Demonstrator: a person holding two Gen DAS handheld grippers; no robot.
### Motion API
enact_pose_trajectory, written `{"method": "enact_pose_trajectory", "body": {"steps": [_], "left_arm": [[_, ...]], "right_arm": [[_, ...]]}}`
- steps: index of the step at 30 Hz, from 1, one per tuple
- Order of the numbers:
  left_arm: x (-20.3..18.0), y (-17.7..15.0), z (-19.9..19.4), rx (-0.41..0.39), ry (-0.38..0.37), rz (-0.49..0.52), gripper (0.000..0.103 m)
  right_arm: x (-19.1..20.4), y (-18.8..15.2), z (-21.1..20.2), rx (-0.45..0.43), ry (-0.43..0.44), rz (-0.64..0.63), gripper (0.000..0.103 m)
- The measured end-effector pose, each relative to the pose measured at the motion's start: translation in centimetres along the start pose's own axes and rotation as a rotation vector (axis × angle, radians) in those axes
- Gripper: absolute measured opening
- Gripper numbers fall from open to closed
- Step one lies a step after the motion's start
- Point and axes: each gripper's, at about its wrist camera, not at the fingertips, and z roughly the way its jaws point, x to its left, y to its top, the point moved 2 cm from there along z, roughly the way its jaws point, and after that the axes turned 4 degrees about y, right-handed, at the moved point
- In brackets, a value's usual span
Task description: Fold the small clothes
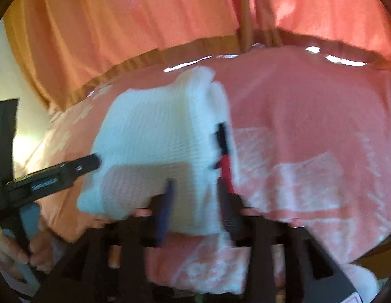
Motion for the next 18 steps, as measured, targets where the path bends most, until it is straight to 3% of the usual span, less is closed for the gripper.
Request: {"method": "enact_pose_trajectory", "body": {"steps": [6,12,18], "left_arm": [[-0.8,0.7,-0.2,0.02,-0.054,-0.018,0.09],[-0.4,2.2,2.0,0.086,-0.135,-0.091,0.09],[0.6,2.5,5.4,0.14,-0.161,-0.151,0.092]], "right_arm": [[-1.9,1.5,-0.1,-0.019,0.006,0.032,0.056],[-2.2,2.0,3.1,0.05,0.056,0.056,0.064],[-2.3,1.3,6.5,0.136,0.124,0.105,0.07]]}}
